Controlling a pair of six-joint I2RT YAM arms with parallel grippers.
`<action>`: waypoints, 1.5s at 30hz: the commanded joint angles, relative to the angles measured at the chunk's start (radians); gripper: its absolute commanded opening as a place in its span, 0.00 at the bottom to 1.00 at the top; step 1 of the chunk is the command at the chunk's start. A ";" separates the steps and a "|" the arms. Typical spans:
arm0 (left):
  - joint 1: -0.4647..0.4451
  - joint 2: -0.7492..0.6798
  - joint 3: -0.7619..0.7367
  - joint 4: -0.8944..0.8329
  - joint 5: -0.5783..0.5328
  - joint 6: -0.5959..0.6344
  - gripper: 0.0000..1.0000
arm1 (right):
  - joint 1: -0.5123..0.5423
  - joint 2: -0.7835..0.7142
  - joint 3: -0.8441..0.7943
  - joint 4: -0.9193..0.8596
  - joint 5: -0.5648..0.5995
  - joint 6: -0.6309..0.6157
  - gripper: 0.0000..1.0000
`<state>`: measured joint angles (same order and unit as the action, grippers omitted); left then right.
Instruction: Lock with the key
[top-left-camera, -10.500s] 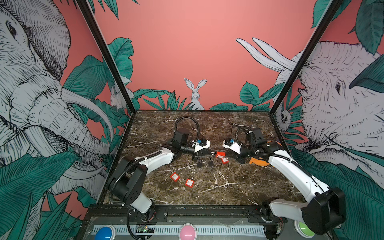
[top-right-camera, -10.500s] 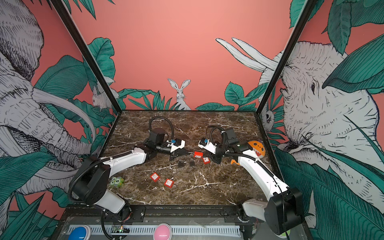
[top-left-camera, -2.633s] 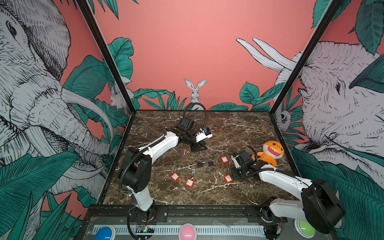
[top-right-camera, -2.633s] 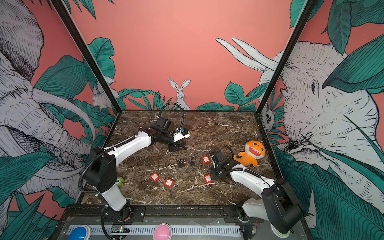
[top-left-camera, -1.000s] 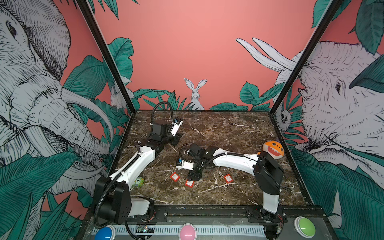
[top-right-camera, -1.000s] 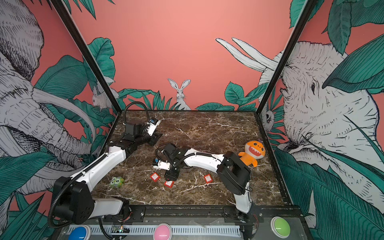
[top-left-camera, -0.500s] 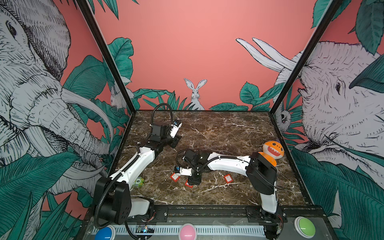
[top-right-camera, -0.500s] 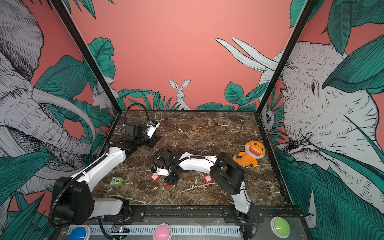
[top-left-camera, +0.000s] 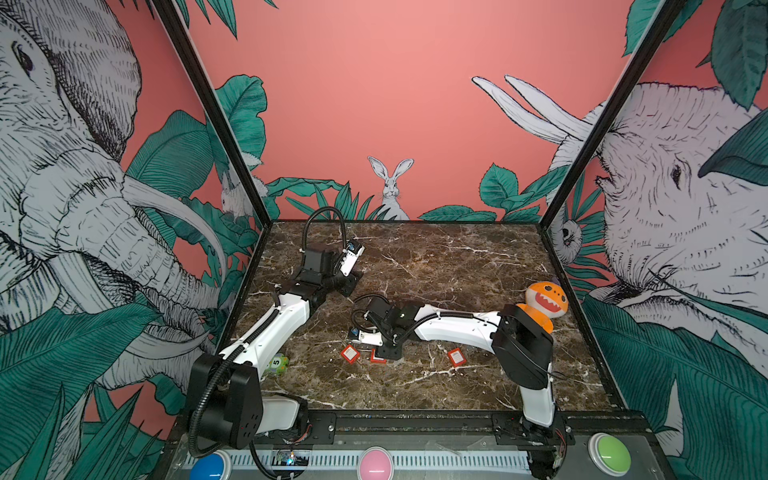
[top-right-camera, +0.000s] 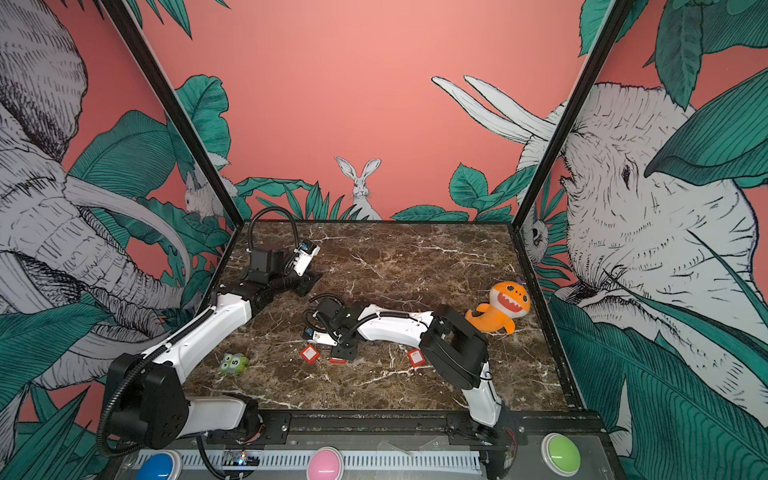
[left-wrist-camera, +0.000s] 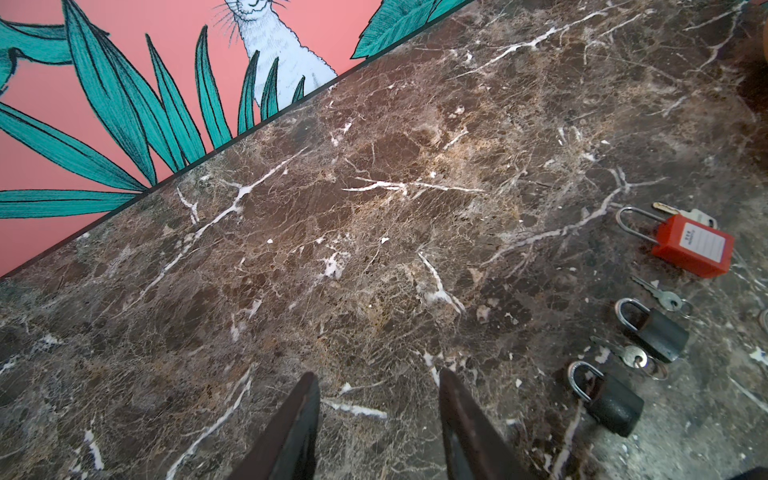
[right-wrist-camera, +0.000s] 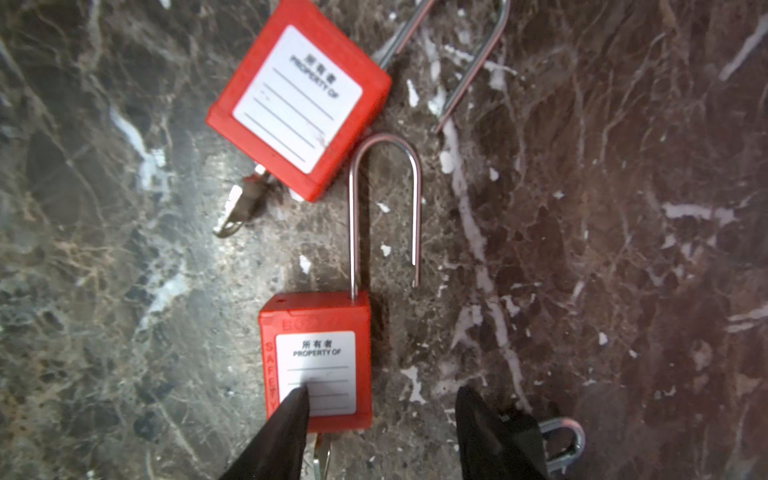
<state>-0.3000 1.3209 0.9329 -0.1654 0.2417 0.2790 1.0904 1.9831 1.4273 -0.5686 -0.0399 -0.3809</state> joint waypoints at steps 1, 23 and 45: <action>0.007 -0.015 -0.012 0.006 -0.004 -0.014 0.48 | -0.015 -0.029 -0.031 0.017 0.066 -0.057 0.56; 0.007 -0.044 -0.048 0.053 -0.013 -0.043 0.48 | -0.013 0.013 -0.039 0.015 -0.160 -0.209 0.58; 0.007 -0.046 -0.052 0.110 0.109 0.018 0.45 | -0.040 -0.119 -0.152 0.088 -0.093 -0.243 0.28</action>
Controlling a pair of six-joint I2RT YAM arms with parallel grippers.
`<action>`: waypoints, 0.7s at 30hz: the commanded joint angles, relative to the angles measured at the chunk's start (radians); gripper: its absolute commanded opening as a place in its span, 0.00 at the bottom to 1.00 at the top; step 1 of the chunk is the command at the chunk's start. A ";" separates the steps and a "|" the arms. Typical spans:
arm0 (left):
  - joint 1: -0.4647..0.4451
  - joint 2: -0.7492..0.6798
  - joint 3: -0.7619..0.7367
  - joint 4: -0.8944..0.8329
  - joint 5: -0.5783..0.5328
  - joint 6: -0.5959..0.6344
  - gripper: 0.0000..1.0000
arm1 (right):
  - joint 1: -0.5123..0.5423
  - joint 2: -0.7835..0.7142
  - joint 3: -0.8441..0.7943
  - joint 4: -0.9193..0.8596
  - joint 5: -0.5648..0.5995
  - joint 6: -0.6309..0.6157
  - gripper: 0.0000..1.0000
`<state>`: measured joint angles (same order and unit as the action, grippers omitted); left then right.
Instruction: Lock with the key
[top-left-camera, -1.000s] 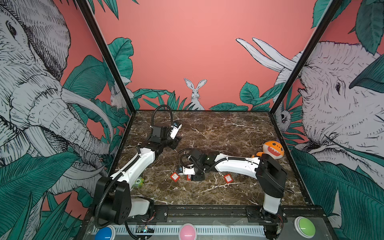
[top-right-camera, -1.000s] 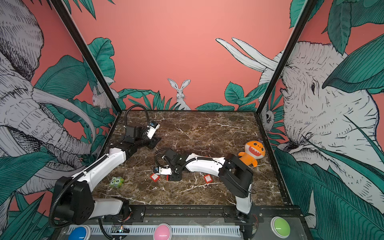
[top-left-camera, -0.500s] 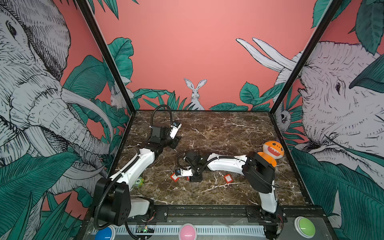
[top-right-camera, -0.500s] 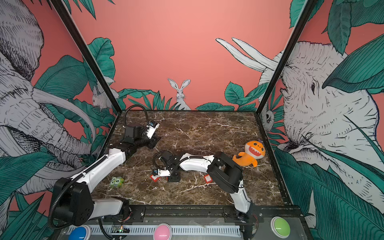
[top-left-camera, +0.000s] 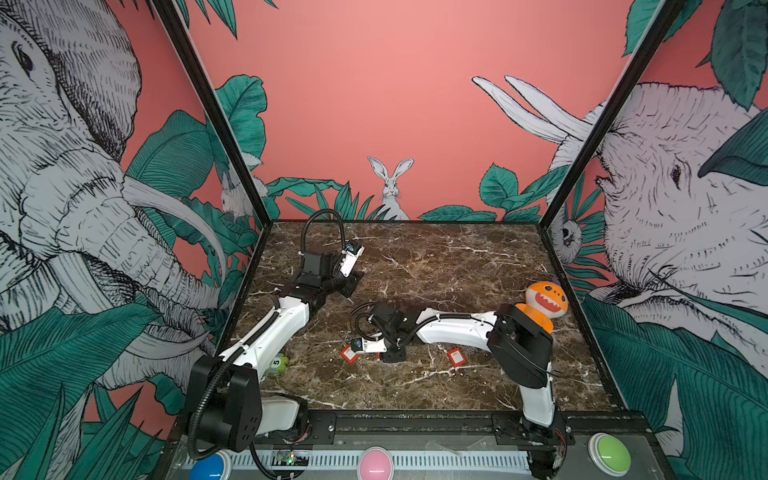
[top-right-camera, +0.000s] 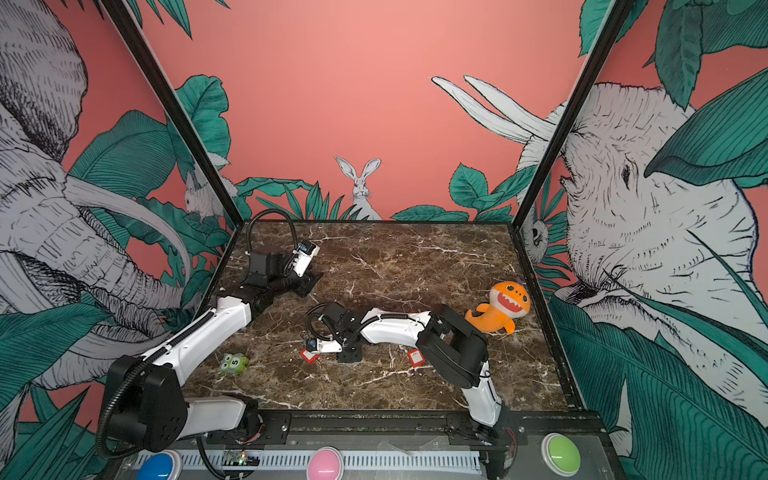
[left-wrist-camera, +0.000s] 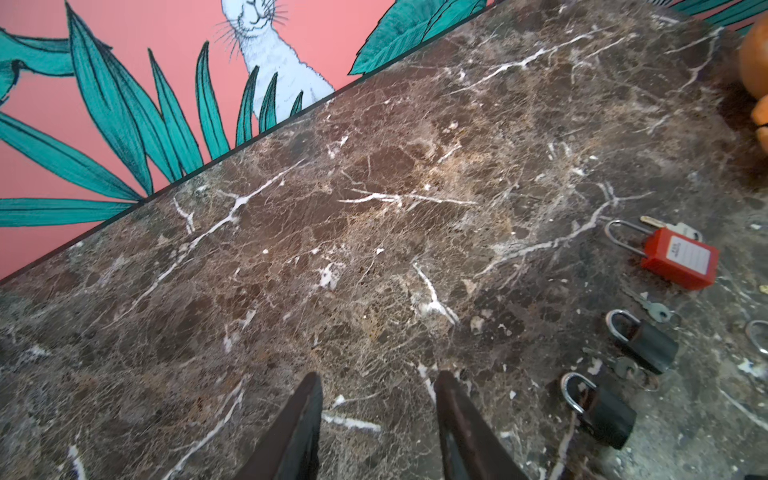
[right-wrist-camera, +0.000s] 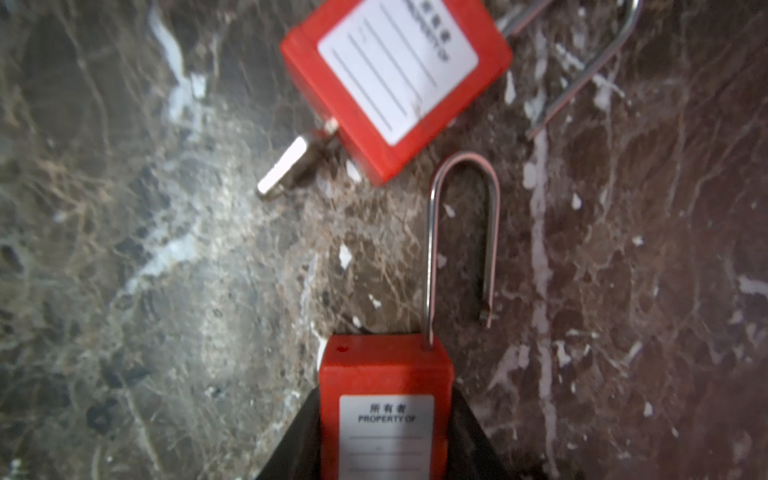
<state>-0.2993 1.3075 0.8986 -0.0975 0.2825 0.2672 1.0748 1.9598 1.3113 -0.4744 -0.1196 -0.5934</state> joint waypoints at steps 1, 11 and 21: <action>0.006 -0.036 -0.024 0.054 0.108 0.047 0.45 | -0.041 -0.135 -0.046 -0.030 -0.057 -0.041 0.27; 0.005 -0.124 -0.216 0.359 0.648 0.321 0.41 | -0.292 -0.518 -0.274 -0.057 -0.305 -0.085 0.23; -0.148 -0.003 -0.023 -0.096 0.784 0.710 0.42 | -0.394 -0.663 -0.331 -0.069 -0.319 -0.123 0.22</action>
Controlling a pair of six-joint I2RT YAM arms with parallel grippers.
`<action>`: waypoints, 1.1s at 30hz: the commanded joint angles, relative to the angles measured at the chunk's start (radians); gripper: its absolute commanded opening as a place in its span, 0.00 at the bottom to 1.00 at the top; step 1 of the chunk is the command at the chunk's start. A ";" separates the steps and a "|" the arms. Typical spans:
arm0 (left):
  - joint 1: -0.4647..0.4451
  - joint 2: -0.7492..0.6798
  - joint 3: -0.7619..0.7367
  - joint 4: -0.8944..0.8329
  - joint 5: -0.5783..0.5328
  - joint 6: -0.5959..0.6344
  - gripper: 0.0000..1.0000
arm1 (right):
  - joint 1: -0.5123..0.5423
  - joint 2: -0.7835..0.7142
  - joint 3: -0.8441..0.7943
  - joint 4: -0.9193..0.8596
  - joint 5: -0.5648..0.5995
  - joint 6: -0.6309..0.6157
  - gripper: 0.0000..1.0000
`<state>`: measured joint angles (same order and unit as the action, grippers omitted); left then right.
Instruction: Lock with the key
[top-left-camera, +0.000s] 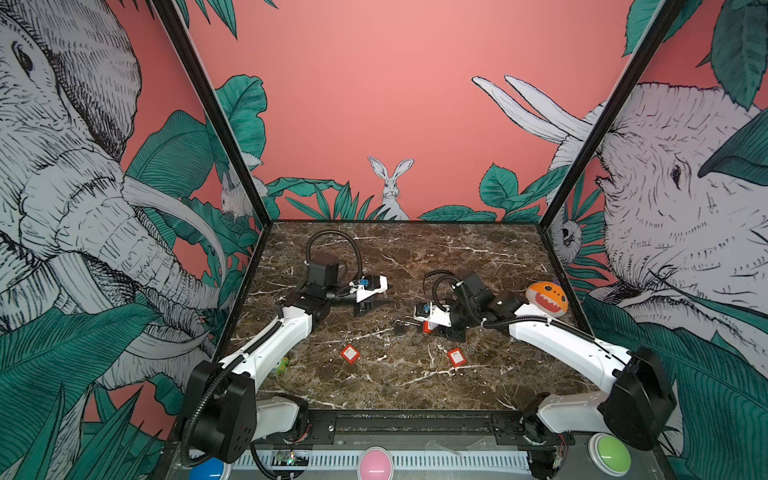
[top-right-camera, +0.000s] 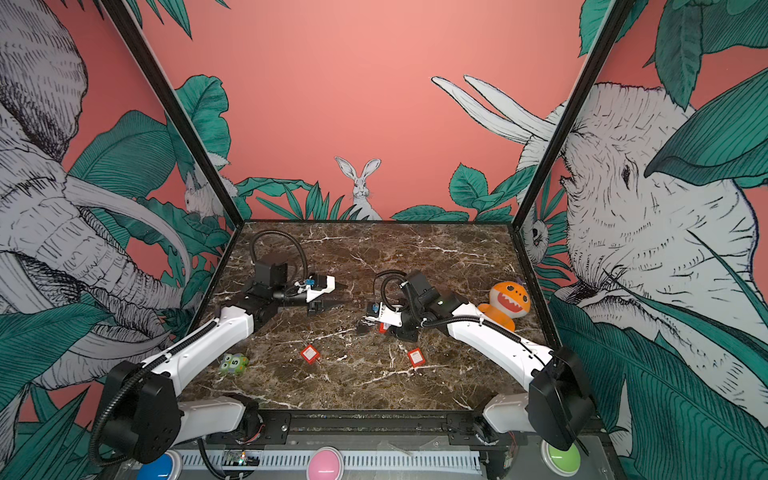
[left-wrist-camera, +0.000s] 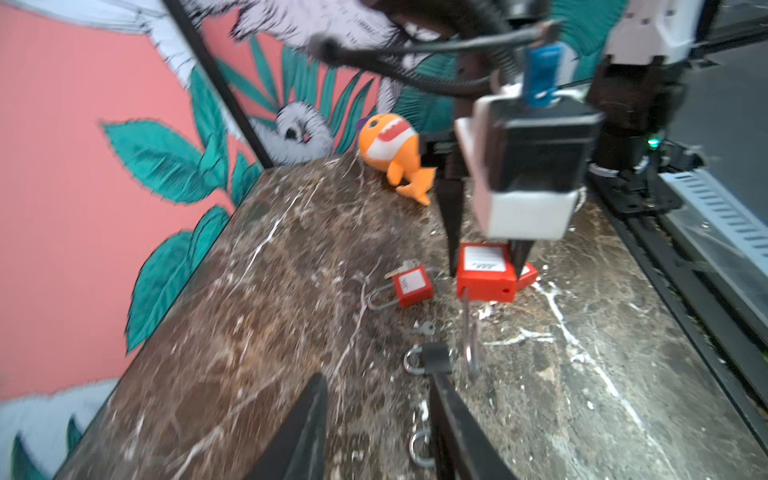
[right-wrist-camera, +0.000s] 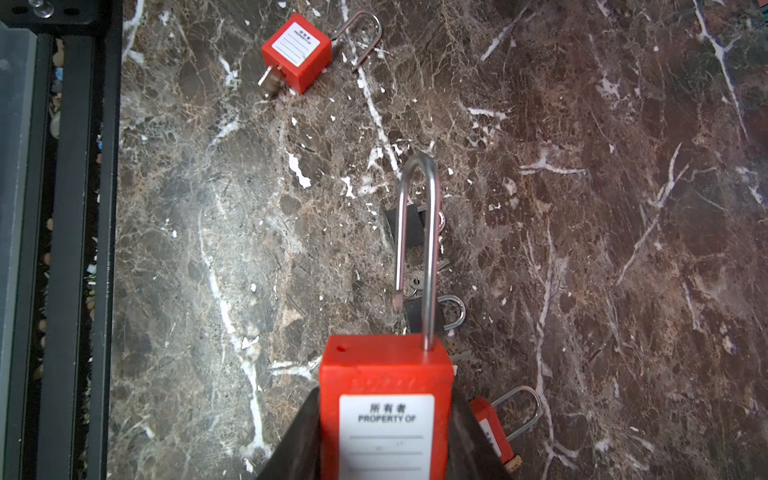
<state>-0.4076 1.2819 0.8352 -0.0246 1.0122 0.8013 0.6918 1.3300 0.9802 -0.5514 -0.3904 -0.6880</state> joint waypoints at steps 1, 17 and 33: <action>-0.056 0.038 0.049 -0.183 0.039 0.194 0.42 | -0.013 -0.035 0.003 0.005 -0.047 -0.033 0.21; -0.157 0.103 0.023 -0.135 -0.112 0.149 0.42 | -0.016 -0.034 0.011 0.042 -0.041 -0.030 0.21; -0.178 0.126 0.019 -0.098 -0.149 0.095 0.12 | -0.016 -0.048 0.017 0.073 0.013 -0.029 0.20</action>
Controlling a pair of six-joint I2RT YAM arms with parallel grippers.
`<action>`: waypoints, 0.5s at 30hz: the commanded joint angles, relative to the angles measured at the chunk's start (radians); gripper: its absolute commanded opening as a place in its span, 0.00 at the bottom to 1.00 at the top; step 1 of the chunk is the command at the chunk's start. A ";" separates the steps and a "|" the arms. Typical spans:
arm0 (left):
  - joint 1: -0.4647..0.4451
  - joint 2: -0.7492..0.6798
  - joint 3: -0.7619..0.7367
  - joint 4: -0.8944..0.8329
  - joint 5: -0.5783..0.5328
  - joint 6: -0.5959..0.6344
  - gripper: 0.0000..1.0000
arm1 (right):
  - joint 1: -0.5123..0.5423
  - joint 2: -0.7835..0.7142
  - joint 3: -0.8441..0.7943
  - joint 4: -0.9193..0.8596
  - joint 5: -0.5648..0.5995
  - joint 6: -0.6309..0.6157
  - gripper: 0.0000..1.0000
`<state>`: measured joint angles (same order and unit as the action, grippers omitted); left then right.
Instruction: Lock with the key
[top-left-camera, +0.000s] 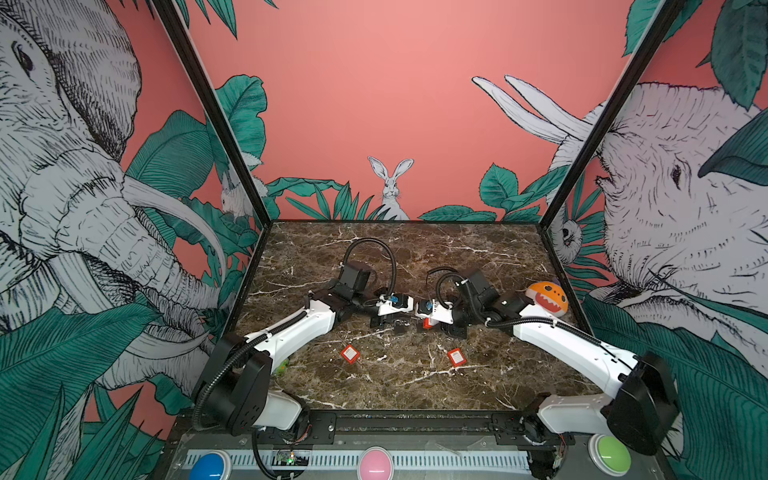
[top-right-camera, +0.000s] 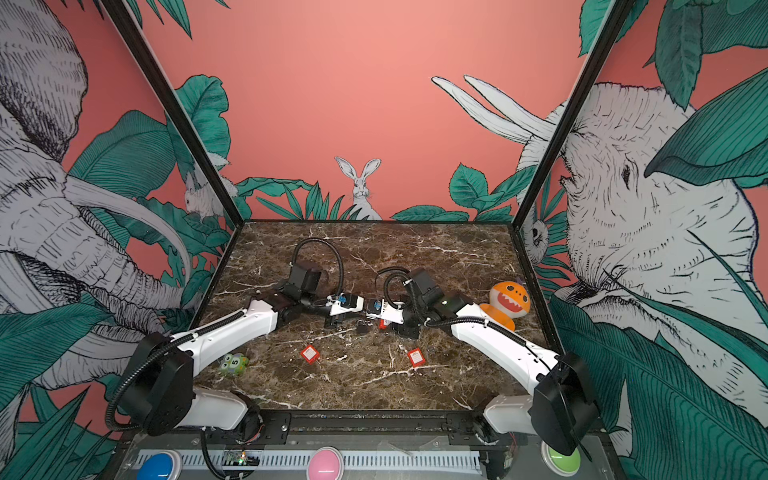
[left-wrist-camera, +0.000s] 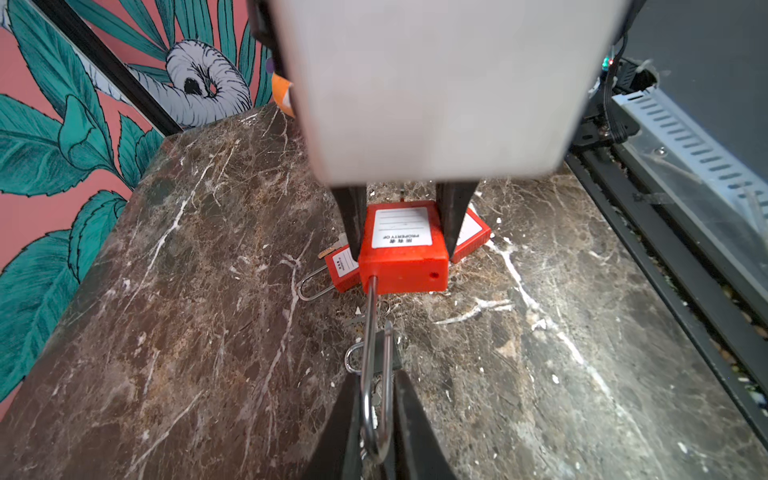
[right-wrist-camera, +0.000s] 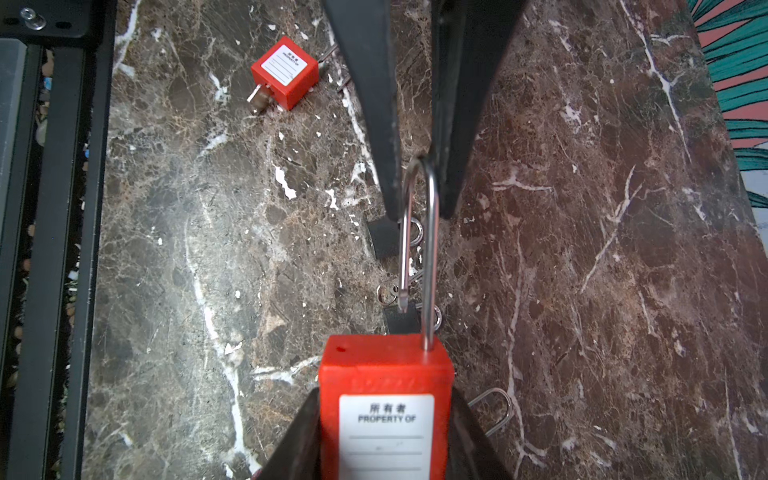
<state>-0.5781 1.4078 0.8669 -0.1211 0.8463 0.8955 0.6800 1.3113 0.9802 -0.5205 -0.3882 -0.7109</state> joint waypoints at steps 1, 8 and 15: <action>-0.008 0.002 -0.011 -0.004 0.022 -0.002 0.09 | -0.003 -0.027 0.018 0.043 0.014 -0.009 0.20; -0.009 0.016 0.017 -0.060 0.063 0.007 0.00 | -0.003 -0.024 0.034 0.041 0.049 -0.001 0.39; -0.009 0.012 0.006 0.011 0.131 -0.069 0.00 | -0.007 -0.058 0.042 -0.033 0.086 -0.030 0.68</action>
<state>-0.5793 1.4300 0.8692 -0.1268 0.8898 0.8631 0.6800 1.2964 0.9928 -0.5388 -0.3351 -0.7208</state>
